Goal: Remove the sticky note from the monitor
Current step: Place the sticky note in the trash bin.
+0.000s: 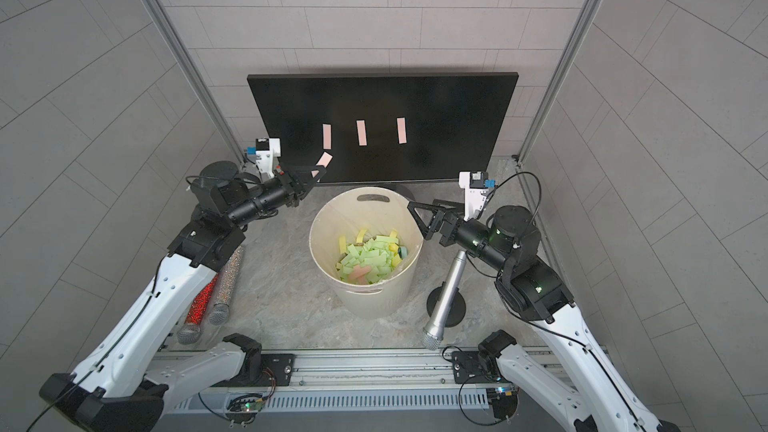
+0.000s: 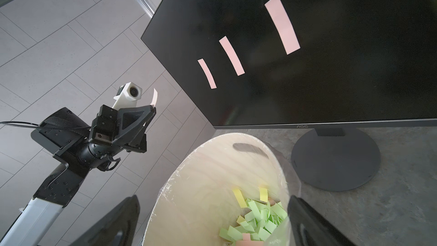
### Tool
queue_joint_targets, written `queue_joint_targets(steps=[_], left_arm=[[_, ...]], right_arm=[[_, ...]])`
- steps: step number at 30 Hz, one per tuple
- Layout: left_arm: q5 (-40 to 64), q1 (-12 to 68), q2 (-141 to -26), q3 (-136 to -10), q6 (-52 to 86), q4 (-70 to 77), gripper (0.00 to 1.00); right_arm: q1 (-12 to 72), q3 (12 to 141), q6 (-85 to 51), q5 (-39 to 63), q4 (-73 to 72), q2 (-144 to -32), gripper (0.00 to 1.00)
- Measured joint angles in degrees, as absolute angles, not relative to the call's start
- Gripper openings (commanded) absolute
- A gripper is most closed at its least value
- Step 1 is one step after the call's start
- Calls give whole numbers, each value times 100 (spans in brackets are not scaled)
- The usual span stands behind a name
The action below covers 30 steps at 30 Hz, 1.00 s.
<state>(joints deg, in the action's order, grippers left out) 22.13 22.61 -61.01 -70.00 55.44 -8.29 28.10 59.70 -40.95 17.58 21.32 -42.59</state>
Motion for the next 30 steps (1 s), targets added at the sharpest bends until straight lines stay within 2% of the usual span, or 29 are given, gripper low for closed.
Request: queue_joint_targets(steps=[11,20,23,30], left_arm=[[1575,3728,-6034,-6973,4895,-1614,1],[974,4501,-6128,-6834,4547,-2069,6],[840,4624,-6204,-6814,4462,-2235,10],[679,4692,-6281,-6814,4298,-2497,31]], right_arm=[[2810,5837,-4143,1756,2329,-3981,100],[2810,5695,-4233,1754,2418,-3841,100],[2810,5695,-4248,1754,2440,-3813,100],[2810,5690,-4250,1754,2482,-3806,100]])
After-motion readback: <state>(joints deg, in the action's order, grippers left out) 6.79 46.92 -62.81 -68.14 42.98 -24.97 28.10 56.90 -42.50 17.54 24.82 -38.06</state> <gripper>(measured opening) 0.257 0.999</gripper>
